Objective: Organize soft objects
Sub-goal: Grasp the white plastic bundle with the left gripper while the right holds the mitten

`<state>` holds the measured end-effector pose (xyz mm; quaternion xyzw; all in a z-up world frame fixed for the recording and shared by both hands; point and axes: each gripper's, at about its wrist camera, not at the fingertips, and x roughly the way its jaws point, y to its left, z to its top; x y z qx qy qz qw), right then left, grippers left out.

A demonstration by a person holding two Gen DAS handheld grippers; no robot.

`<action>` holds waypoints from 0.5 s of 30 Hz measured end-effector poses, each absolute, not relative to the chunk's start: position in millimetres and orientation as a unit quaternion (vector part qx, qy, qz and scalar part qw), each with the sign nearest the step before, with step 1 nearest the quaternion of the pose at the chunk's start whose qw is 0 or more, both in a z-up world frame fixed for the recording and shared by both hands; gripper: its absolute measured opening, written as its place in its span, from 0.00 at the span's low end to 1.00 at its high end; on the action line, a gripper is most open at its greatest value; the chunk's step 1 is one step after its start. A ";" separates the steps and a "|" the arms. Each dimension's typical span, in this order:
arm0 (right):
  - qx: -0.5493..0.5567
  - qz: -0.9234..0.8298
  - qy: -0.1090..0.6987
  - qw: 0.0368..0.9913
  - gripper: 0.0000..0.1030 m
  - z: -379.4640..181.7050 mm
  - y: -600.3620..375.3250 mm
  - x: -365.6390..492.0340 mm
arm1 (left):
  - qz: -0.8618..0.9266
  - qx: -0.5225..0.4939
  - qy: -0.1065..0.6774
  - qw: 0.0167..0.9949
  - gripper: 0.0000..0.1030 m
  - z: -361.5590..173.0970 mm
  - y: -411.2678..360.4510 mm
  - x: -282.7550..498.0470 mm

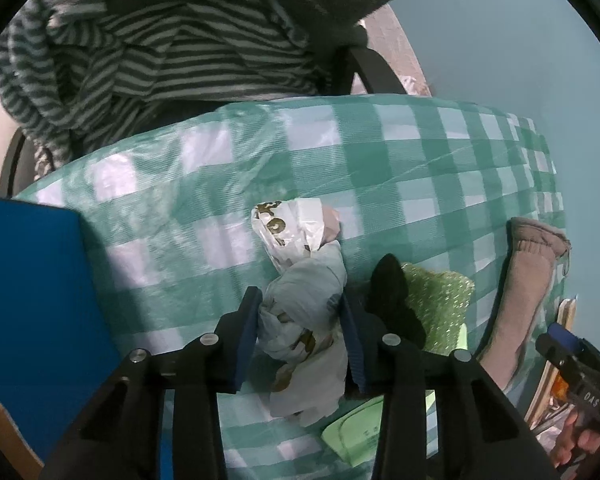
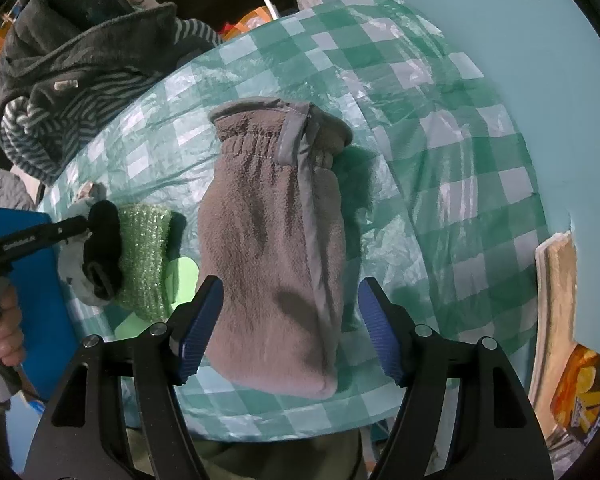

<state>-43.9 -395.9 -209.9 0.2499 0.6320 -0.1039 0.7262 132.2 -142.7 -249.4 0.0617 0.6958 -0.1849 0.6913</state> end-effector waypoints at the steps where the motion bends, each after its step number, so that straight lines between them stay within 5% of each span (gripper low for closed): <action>1: 0.248 -0.103 0.633 0.726 0.70 -210.9 -394.7 -41.7 | -0.182 0.061 0.695 0.693 0.38 -248.7 -139.4 131.9; 15: 0.216 -0.104 0.660 0.712 0.73 -240.6 -373.6 -10.5 | -0.143 0.084 0.707 0.688 0.42 -247.3 -107.1 107.6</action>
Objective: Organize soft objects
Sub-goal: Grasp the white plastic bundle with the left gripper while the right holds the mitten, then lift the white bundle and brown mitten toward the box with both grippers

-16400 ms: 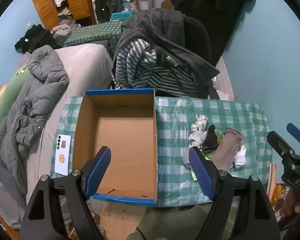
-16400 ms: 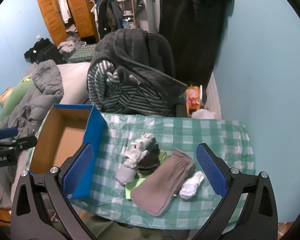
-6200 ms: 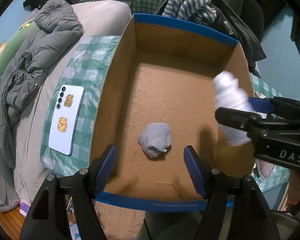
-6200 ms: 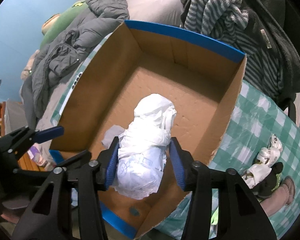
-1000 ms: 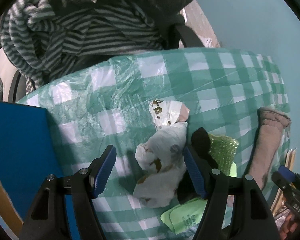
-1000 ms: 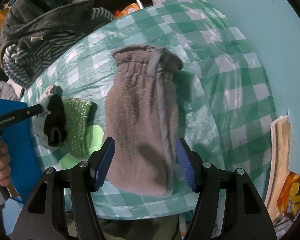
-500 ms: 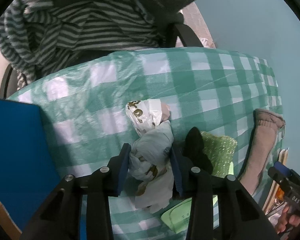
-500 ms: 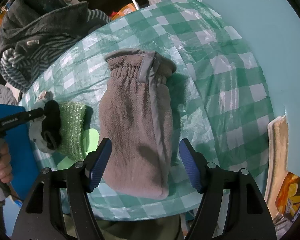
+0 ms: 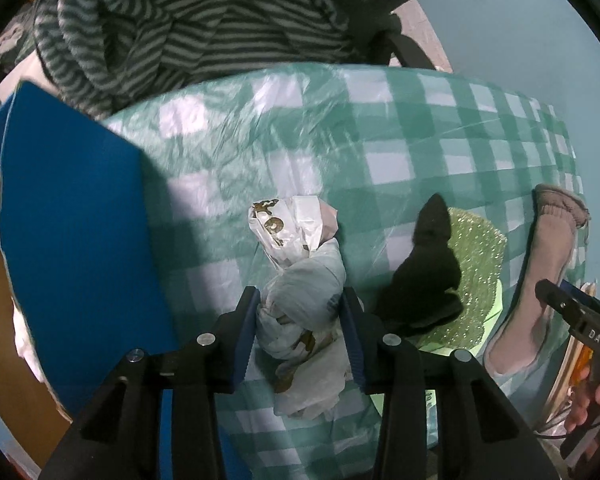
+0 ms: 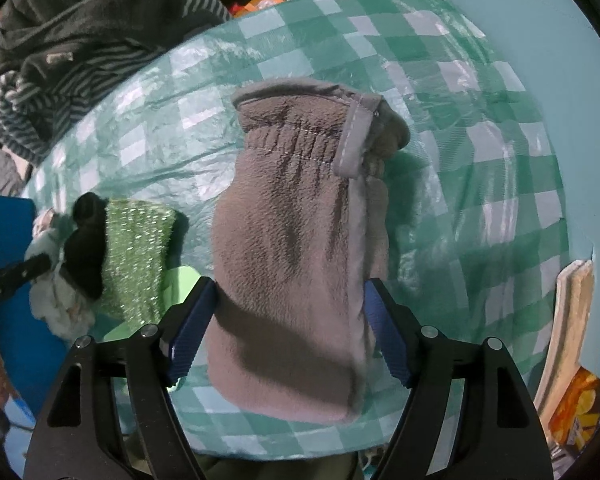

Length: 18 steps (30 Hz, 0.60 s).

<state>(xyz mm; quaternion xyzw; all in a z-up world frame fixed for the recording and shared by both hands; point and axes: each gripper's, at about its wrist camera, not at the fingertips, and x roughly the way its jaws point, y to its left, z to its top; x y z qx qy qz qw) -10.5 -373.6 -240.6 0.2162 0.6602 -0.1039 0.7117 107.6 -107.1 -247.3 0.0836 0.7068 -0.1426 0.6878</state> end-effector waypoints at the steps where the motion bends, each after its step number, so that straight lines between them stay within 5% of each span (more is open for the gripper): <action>1: 0.213 -0.108 0.662 0.710 0.74 -243.1 -372.3 -8.4 | -0.139 0.082 0.707 0.688 0.45 -248.2 -106.7 106.5; 4: 0.202 -0.115 0.668 0.707 0.74 -249.9 -367.9 -1.5 | -0.128 0.081 0.706 0.692 0.61 -251.0 -107.5 103.8; 15: 0.108 -0.136 0.674 0.718 0.80 -267.8 -338.9 13.5 | -0.113 0.102 0.716 0.682 0.62 -268.2 -116.3 89.1; 18: 0.113 -0.131 0.669 0.723 0.79 -267.7 -339.1 11.9 | -0.114 0.102 0.716 0.682 0.53 -271.5 -114.7 87.2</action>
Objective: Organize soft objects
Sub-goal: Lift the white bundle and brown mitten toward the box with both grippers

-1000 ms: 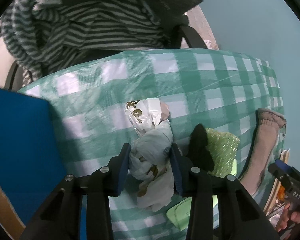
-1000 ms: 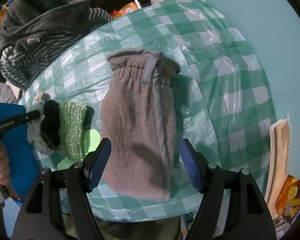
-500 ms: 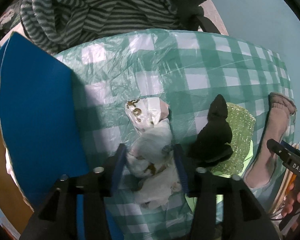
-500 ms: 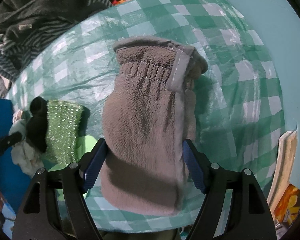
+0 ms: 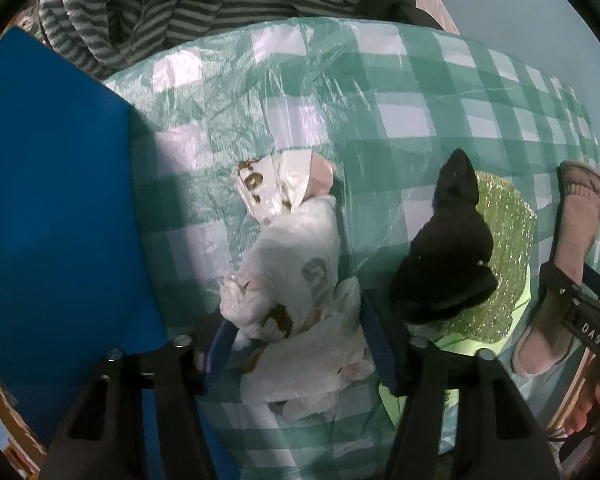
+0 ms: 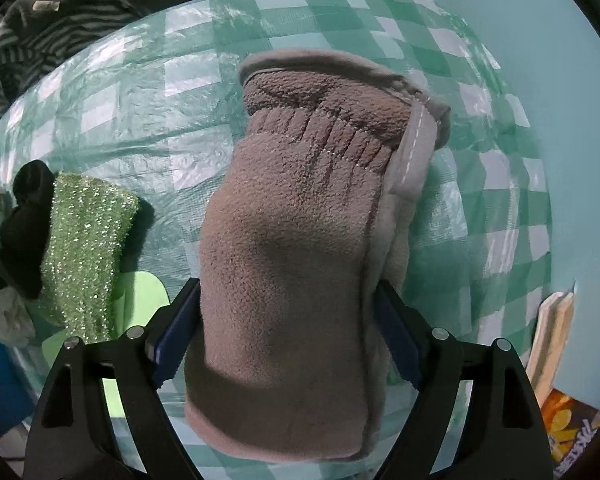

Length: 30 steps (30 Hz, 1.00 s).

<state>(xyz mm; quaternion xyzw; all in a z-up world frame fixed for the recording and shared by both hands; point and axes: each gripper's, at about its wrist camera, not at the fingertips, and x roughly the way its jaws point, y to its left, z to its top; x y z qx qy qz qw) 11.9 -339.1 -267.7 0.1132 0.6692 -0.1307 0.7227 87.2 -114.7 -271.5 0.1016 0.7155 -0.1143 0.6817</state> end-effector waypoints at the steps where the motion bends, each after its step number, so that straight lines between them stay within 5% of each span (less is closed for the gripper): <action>1: 0.114 -0.133 0.667 0.725 0.74 -266.5 -339.2 11.0 | -0.113 0.102 0.715 0.682 0.49 -273.1 -113.1 88.0; 11: 0.107 -0.116 0.645 0.748 0.28 -249.0 -347.0 -13.0 | -0.127 0.099 0.699 0.696 0.35 -261.5 -110.7 76.6; 30: 0.131 -0.040 0.599 0.789 0.23 -189.3 -349.9 -46.6 | -0.183 0.087 0.630 0.750 0.35 -179.6 -113.5 27.4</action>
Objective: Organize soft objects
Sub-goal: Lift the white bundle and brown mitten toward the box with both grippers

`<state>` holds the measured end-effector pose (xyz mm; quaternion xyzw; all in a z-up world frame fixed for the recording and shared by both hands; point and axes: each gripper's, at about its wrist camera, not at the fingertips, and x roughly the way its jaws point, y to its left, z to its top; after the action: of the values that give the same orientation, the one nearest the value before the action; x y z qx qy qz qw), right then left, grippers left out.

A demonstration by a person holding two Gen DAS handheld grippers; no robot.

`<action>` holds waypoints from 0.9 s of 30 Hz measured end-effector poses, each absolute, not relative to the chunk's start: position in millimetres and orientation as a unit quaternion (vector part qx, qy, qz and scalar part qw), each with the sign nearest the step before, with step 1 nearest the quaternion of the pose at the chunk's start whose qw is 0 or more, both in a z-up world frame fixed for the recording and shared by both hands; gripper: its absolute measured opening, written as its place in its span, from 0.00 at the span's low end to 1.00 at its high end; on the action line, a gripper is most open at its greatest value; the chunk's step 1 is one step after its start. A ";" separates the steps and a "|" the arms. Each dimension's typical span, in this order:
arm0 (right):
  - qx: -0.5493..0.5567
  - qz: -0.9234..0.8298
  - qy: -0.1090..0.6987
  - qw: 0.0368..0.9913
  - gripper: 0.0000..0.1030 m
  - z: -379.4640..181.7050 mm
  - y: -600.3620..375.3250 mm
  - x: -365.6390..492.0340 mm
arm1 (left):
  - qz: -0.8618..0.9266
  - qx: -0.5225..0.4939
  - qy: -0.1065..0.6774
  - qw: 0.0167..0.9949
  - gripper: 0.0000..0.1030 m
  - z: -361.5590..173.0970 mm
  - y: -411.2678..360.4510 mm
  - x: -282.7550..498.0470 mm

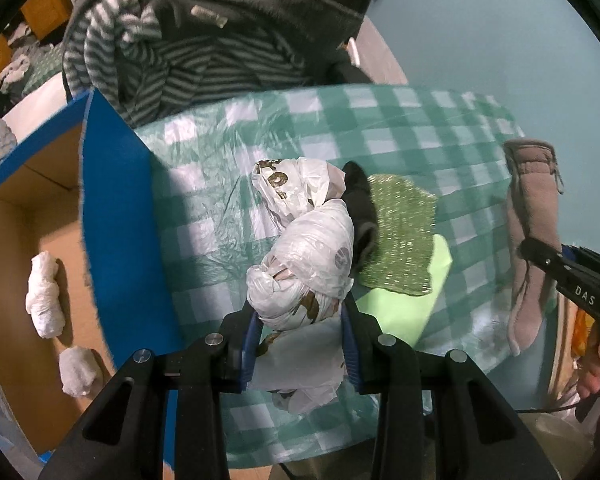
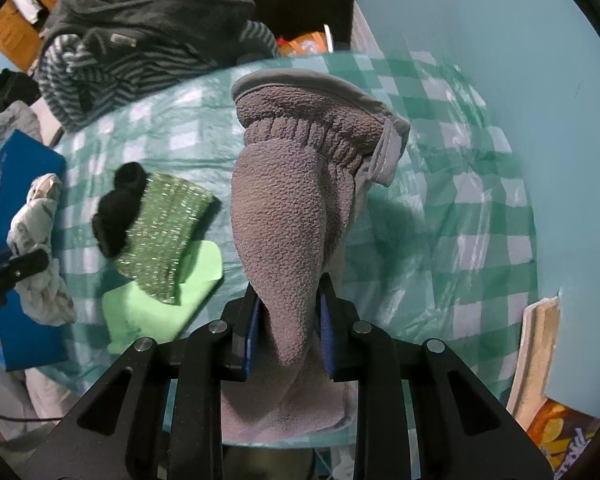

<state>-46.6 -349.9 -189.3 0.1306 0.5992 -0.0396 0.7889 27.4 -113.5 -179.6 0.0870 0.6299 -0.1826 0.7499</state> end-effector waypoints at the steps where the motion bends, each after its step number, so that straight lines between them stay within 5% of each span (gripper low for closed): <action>1: 0.130 -0.037 0.595 0.792 0.23 -183.1 -349.6 -47.4 | -0.185 0.085 0.627 0.752 0.35 -176.1 -112.1 26.6; 27: 0.135 0.011 0.537 0.833 0.23 -82.8 -323.8 -43.4 | -0.194 0.030 0.586 0.786 0.35 -95.0 -76.9 3.5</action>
<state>-43.4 -323.8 -82.8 0.1353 0.5370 0.0114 0.8326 3.5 -76.9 -95.0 0.0301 0.5862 -0.1939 0.7860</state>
